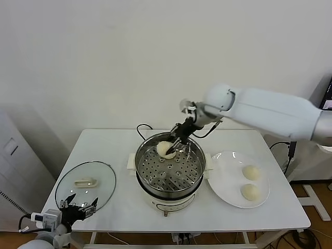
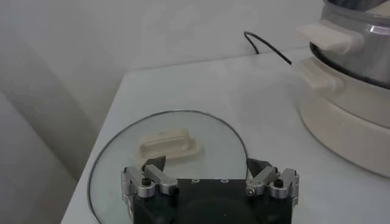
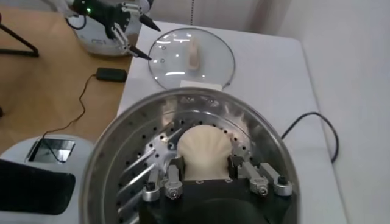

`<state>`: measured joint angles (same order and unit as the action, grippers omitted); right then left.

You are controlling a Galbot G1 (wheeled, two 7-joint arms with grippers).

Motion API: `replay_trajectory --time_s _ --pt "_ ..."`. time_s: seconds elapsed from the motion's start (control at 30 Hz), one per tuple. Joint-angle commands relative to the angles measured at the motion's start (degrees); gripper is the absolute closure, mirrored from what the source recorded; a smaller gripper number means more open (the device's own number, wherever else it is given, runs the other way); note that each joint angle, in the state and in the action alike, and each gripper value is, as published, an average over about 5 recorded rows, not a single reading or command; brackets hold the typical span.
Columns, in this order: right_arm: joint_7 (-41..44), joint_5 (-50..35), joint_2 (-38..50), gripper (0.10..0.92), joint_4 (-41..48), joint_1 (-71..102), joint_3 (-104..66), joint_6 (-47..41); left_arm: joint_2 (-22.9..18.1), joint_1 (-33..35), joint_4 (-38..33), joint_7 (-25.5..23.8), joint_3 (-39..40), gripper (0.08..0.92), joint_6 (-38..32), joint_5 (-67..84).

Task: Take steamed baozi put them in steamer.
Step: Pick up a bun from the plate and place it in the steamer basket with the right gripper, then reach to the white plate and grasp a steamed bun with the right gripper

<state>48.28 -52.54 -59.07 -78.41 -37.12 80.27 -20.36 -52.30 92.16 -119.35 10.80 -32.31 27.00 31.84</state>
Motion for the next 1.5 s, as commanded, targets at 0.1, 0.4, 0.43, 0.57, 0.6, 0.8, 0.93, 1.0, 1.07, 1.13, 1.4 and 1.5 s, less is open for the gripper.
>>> replay_trajectory --time_s 0.1,0.4,0.43,0.57,0.6,0.8,0.93,1.0,1.07,1.13,1.4,1.5 --pt "-6.48 2.30 -6.51 0.567 1.03 5.98 -0.67 -3.49 0.04 0.03 0.34 -0.08 -0.11 0.177 -0.17 0.11" --pt "-7.53 6.14 -7.61 0.567 2.79 8.21 -0.83 -4.25 0.20 -0.04 0.78 -0.12 -0.11 0.177 -0.37 0.29" --pt "-7.62 6.45 -7.57 0.567 2.93 8.40 -0.86 -4.30 0.21 -0.05 0.83 -0.12 -0.09 0.177 -0.38 0.30" --pt "-8.08 6.56 -7.40 0.566 2.92 9.14 -1.04 -4.36 0.20 -0.13 0.93 -0.13 -0.02 0.177 -0.39 0.30" --pt "-8.21 6.51 -7.38 0.565 2.90 9.32 -1.12 -4.34 0.19 -0.15 0.94 -0.14 -0.01 0.177 -0.39 0.30" --pt "-7.18 6.26 -7.01 0.454 2.82 8.74 -1.91 -4.21 0.09 -0.10 1.02 -0.13 -0.03 0.177 -0.40 0.30" --pt "-2.75 6.75 -4.38 0.332 2.57 5.15 -2.43 -3.13 -0.02 -0.04 0.99 -0.12 -0.10 0.177 -0.39 0.29" --pt "1.47 6.96 -1.98 0.282 2.50 2.31 -2.08 -1.66 -0.04 -0.01 0.93 -0.12 -0.16 0.177 -0.39 0.28" --pt "6.39 7.27 0.75 0.235 2.22 -1.02 -1.10 0.14 -0.04 0.01 0.89 -0.12 -0.23 0.177 -0.40 0.28" --pt "10.50 8.19 3.49 0.211 1.72 -4.58 0.50 1.92 -0.03 0.00 0.86 -0.12 -0.28 0.177 -0.41 0.29" --pt "22.65 17.44 16.60 0.203 -1.38 -13.36 8.23 8.93 -0.19 0.24 0.36 -0.06 -0.73 0.177 -0.38 0.33" --pt "24.44 22.60 22.55 0.203 -2.29 -13.03 9.57 11.66 -0.16 0.41 0.10 -0.05 -0.90 0.177 -0.38 0.35"
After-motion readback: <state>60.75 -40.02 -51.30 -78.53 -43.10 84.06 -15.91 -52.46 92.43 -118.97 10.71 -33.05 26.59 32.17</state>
